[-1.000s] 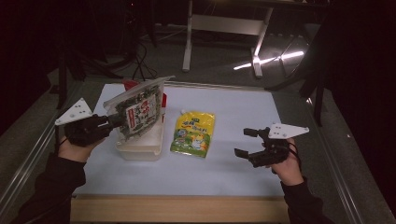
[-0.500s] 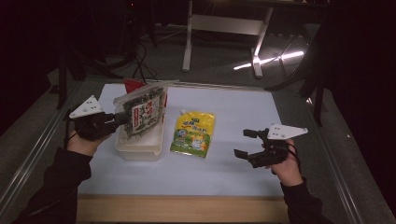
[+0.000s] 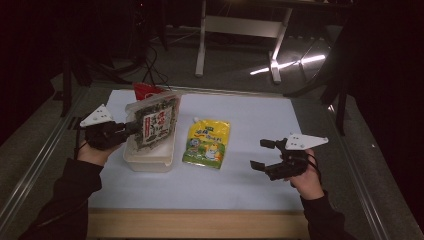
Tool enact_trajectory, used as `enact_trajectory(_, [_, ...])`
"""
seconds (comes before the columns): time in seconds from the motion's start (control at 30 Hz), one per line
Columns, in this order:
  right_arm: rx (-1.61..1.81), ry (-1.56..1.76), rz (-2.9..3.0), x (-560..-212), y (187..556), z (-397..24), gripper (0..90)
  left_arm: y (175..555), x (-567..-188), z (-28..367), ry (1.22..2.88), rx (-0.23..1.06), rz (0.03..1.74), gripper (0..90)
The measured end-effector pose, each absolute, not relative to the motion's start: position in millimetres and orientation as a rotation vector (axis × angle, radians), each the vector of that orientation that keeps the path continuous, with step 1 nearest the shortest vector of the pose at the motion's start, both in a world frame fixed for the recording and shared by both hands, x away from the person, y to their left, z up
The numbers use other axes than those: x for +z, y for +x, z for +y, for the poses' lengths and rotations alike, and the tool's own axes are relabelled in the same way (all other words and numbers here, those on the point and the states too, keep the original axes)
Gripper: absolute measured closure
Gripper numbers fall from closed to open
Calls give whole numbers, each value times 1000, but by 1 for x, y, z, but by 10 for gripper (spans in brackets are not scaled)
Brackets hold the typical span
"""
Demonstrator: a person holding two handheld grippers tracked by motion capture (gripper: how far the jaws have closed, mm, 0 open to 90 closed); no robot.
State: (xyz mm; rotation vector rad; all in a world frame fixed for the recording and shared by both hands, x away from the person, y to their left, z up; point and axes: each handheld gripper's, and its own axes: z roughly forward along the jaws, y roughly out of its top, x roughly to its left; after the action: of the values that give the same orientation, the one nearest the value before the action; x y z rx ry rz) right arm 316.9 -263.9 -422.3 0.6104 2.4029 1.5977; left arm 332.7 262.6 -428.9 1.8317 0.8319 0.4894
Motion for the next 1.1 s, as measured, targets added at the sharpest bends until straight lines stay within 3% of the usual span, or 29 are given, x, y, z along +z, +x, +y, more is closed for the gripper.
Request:
enact_trajectory(0.7, [1571,603,2415,-425,316,-262,145,336,-468,293,1702,415,902,790])
enact_trajectory(1.1, [1568,599,2415,-424,315,-261,145,334,-467,291,1716,454,945,768])
